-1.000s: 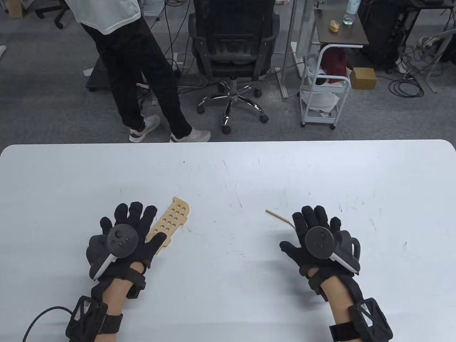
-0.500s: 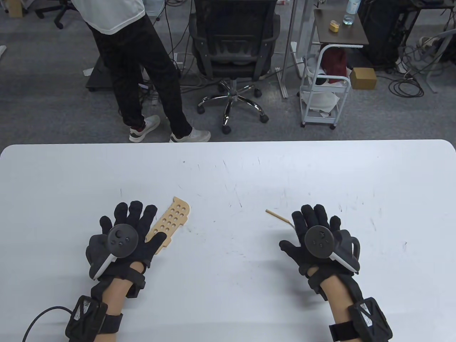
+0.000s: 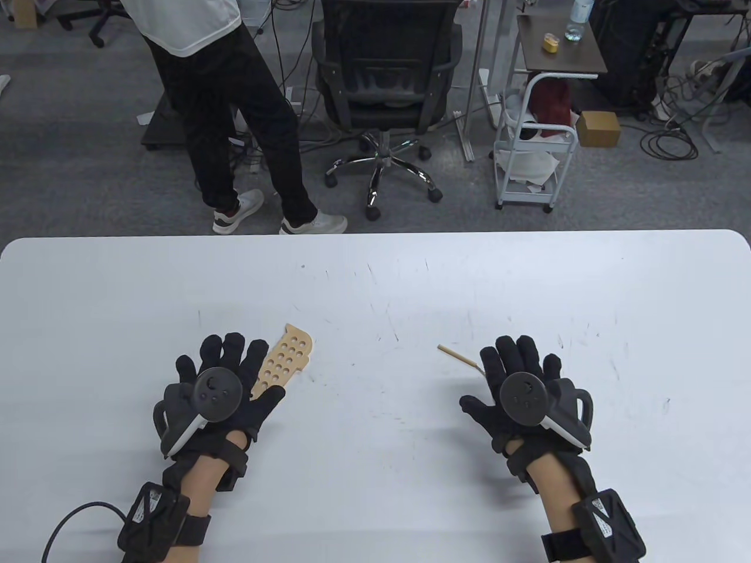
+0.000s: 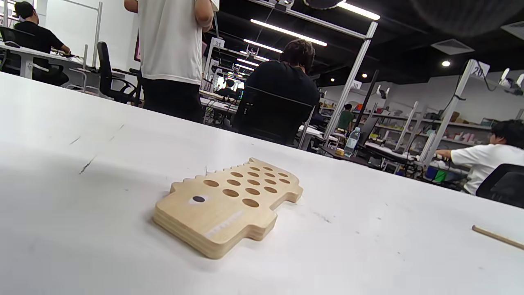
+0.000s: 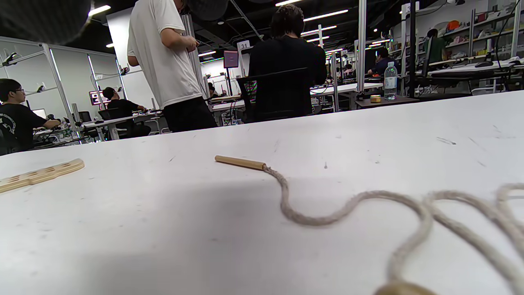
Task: Thread rope through all holes on crocodile lacing toy
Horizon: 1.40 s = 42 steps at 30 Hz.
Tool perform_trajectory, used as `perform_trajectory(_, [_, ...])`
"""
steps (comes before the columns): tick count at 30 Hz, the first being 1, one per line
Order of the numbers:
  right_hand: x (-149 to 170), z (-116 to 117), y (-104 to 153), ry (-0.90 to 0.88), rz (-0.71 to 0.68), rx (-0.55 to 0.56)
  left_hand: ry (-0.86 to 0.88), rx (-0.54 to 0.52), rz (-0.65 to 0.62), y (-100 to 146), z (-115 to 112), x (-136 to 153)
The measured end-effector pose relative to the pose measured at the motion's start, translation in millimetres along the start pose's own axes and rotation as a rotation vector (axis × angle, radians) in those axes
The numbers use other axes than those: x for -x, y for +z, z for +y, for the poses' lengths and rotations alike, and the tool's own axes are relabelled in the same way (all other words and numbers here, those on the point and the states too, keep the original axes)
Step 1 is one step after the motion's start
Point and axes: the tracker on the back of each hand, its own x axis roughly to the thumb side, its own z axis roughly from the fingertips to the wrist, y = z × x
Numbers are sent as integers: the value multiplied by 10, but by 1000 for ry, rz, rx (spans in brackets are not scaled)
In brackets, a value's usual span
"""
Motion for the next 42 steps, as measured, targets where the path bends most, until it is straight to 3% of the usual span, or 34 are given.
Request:
perform_trajectory(10, [-17,-3,11,37,-3,0,-129,69,48,-181,156,-127])
perform_trajectory(17, [-14,7,28,33,-3,3,-208,177,108,-316,149,-168])
perform_trajectory(21, [-12,8,31,23,-1,-4,-219,178,108,-381,127,-236])
perform_trajectory(42, [-72,8,41,2,-28,-15,-351,426,282,-738,-388,-90])
